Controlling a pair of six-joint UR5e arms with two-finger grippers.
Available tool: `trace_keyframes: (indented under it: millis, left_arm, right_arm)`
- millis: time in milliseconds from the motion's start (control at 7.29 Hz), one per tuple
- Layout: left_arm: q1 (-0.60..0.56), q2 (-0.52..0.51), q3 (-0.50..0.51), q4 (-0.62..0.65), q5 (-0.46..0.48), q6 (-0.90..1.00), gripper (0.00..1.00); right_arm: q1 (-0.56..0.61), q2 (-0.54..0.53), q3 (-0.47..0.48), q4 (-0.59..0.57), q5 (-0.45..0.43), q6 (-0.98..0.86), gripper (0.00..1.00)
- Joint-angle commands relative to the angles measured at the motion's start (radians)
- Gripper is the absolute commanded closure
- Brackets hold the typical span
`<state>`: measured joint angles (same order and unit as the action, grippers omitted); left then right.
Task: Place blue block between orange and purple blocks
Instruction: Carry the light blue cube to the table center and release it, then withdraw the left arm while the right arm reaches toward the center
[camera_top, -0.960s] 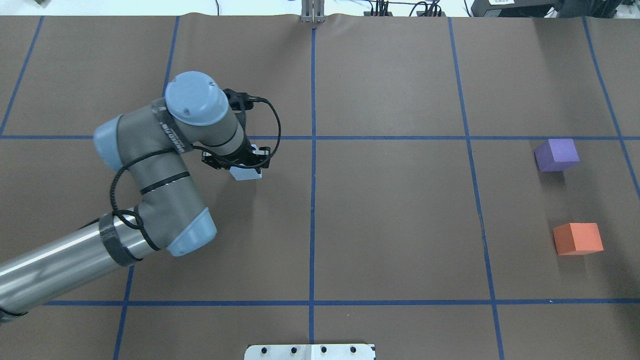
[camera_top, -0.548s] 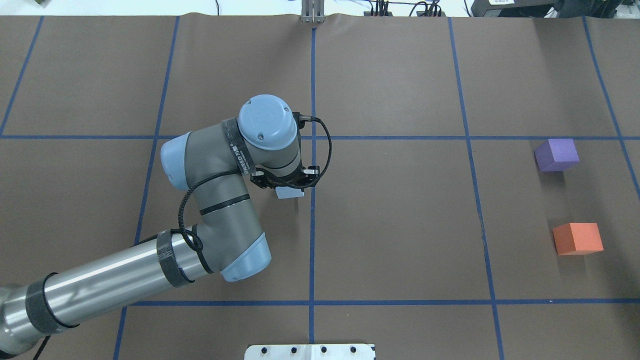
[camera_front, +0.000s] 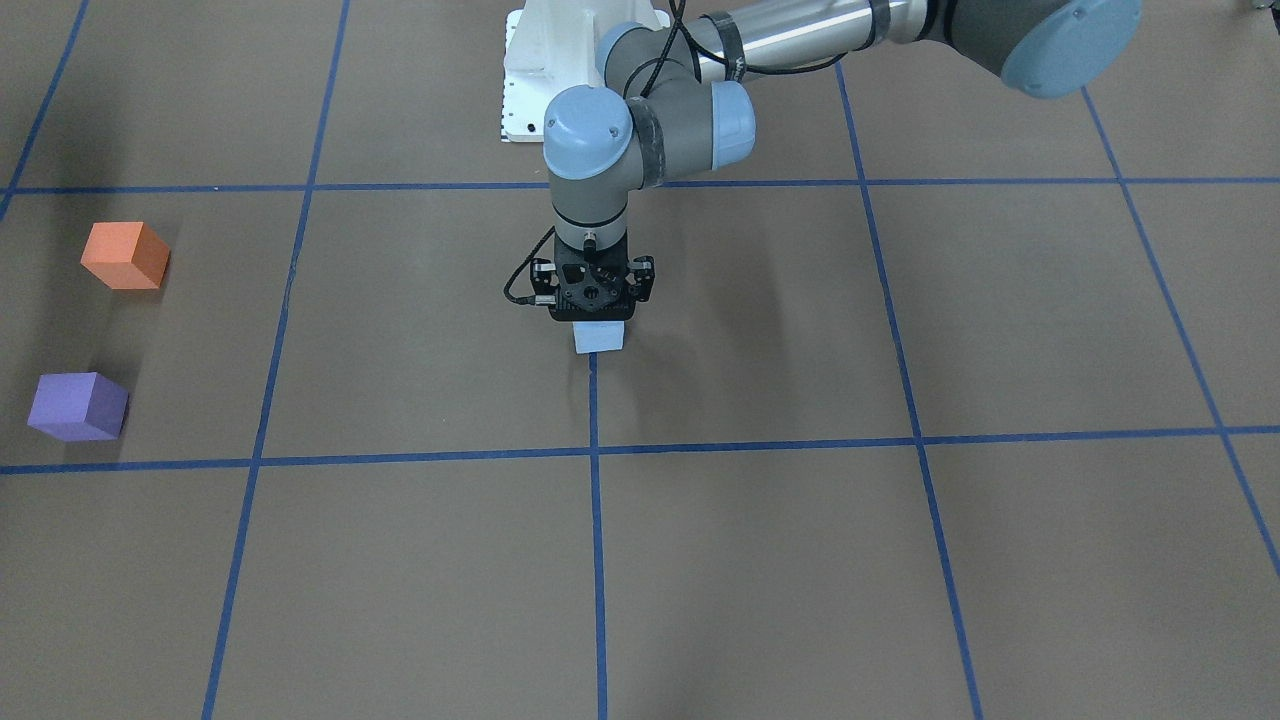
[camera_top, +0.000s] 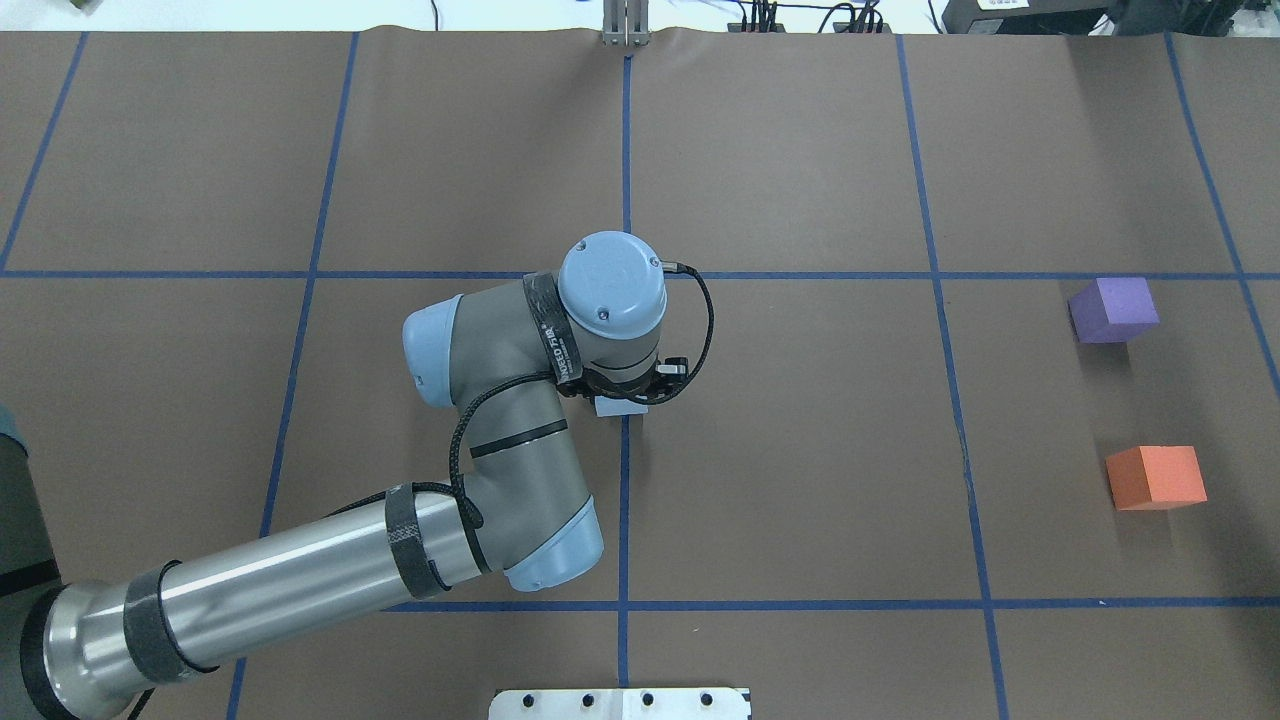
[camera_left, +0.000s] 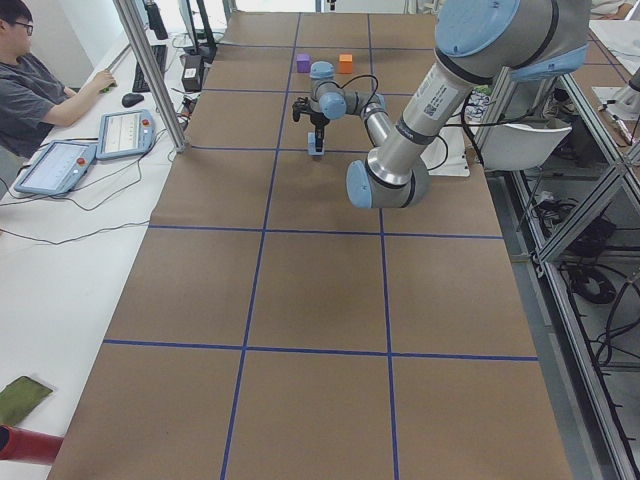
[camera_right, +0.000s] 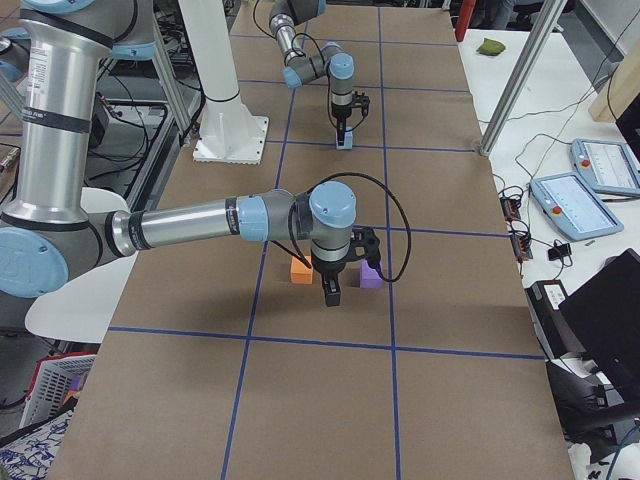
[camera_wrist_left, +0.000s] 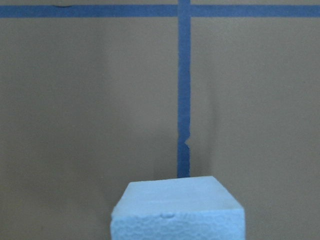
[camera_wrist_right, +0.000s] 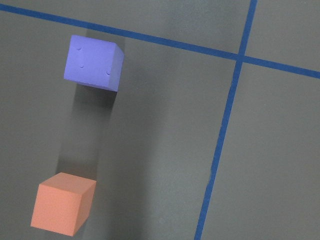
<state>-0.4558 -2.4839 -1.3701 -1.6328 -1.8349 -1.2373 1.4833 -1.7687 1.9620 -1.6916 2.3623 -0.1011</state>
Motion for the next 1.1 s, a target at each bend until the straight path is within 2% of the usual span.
trace_keyframes:
  millis: [0, 137, 411, 685, 960]
  left_arm:
    - [-0.036, -0.001, -0.023, -0.001, -0.013, 0.039, 0.02]
    - [-0.082, 0.005, -0.074, 0.023, -0.050, 0.112, 0.02]
    - [-0.244, 0.119, -0.229, 0.170, -0.225, 0.325, 0.02]
    - [-0.376, 0.364, -0.409, 0.200, -0.289, 0.584, 0.02]
    - [-0.601, 0.567, -0.455, 0.199, -0.407, 0.975, 0.02]
  right_arm:
    - [-0.008, 0.008, 0.001, 0.006, -0.002, -0.009, 0.00]
    - [-0.014, 0.006, -0.002, 0.082, 0.002, 0.001, 0.00]
    - [-0.067, 0.027, 0.006, 0.107, 0.020, 0.078, 0.00]
    - [-0.182, 0.133, 0.050, 0.105, 0.023, 0.308, 0.00]
    - [-0.341, 0.260, 0.095, 0.104, -0.018, 0.601, 0.00]
